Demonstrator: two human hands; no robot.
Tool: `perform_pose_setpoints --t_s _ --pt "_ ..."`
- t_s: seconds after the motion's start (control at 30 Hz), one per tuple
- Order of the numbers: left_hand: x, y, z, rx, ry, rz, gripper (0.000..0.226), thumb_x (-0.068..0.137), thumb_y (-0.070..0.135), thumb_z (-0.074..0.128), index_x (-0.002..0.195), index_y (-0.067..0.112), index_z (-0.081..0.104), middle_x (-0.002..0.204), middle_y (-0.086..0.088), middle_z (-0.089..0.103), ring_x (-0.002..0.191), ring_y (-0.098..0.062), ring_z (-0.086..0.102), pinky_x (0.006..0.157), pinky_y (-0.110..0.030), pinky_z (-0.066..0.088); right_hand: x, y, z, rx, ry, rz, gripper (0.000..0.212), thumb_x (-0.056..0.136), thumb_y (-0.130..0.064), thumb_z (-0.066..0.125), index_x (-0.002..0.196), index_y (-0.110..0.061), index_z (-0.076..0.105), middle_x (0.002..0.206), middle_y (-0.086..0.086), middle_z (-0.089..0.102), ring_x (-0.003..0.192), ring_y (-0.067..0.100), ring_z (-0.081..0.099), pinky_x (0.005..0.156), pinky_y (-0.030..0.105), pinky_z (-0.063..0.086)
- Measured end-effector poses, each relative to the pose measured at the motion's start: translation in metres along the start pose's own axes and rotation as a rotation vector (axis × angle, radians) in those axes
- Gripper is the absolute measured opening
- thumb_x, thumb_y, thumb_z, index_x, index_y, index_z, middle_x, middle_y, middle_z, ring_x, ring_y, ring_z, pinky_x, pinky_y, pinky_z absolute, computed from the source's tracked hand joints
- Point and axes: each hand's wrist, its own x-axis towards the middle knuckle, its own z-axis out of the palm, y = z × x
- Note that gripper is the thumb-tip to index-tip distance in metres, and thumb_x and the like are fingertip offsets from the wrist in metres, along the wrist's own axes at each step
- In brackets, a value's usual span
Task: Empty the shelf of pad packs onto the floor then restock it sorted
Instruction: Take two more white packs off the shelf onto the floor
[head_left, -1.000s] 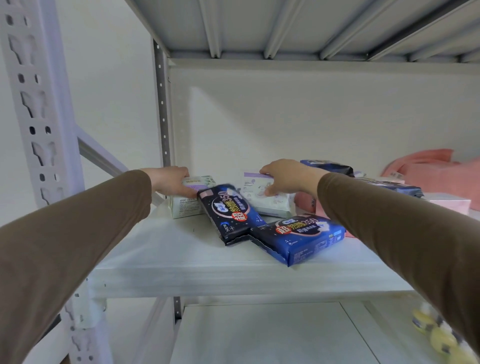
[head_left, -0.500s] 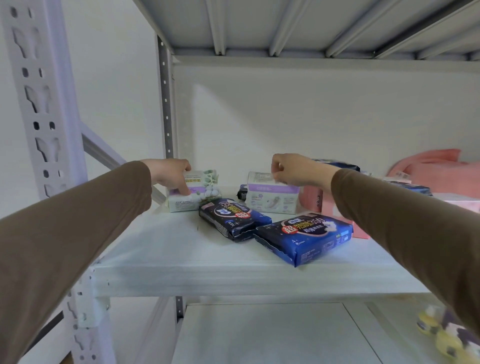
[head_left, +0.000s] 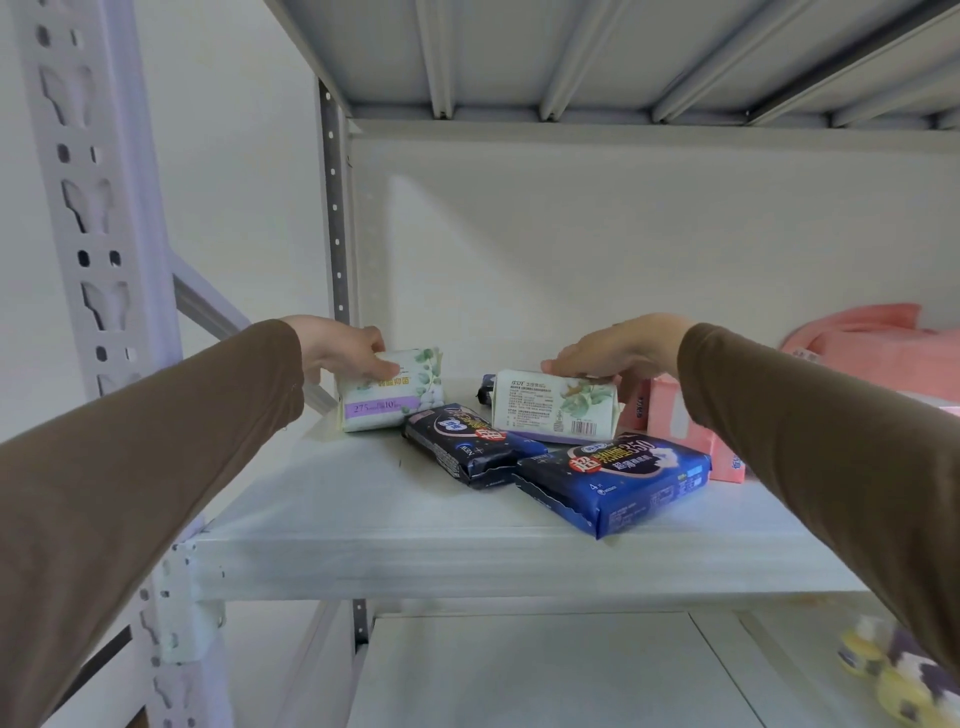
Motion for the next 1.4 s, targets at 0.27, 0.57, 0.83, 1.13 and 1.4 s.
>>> perform_pose_setpoints --t_s 0.27,0.57,0.83,1.13,1.4 --pt "0.004 0.000 0.002 -0.055 -0.012 -0.026 0.075 0.075 0.053 0.078 0.129 0.005 0.057 0.121 -0.003 0.063 0.106 -0.018 0.061 0.081 -0.024 0.049 0.002 0.000 0.002 0.233 -0.155 0.026 0.065 0.077 -0.060 0.068 0.120 -0.011 0.066 0.108 0.011 0.075 0.096 0.025 0.073 0.095 0.045 0.055" --pt "-0.018 0.000 0.010 -0.027 0.125 0.036 0.065 0.078 0.045 0.080 0.120 0.002 0.057 0.114 -0.009 0.065 0.100 -0.024 0.062 0.068 -0.026 0.048 -0.005 0.002 0.016 0.282 0.001 -0.077 0.067 0.068 -0.052 0.080 0.114 -0.008 0.059 0.105 0.011 0.075 0.100 0.029 0.072 0.094 0.044 0.055" --pt "-0.069 0.003 -0.008 0.037 0.436 0.093 0.072 0.077 0.048 0.079 0.123 0.004 0.046 0.115 -0.012 0.057 0.101 -0.029 0.058 0.077 -0.035 0.046 -0.031 -0.011 0.028 0.182 0.452 -0.266 0.068 0.066 -0.048 0.087 0.118 -0.018 0.055 0.104 0.001 0.069 0.089 0.022 0.069 0.080 0.038 0.059" --pt "-0.160 0.020 -0.019 -0.081 0.575 0.164 0.074 0.071 0.048 0.083 0.123 0.008 0.048 0.116 -0.011 0.055 0.099 -0.028 0.057 0.076 -0.037 0.046 -0.113 -0.008 0.023 0.166 0.689 -0.435 0.059 0.062 -0.033 0.092 0.103 -0.018 0.052 0.107 0.006 0.060 0.083 0.020 0.065 0.054 0.022 0.048" --pt "-0.284 0.050 0.005 -0.111 0.525 0.179 0.071 0.072 0.047 0.083 0.123 0.012 0.049 0.113 -0.007 0.060 0.100 -0.026 0.058 0.080 -0.037 0.047 -0.235 0.021 0.056 0.240 0.607 -0.498 0.071 0.063 -0.040 0.091 0.123 -0.029 0.054 0.097 -0.010 0.070 0.078 0.006 0.070 0.067 0.025 0.057"
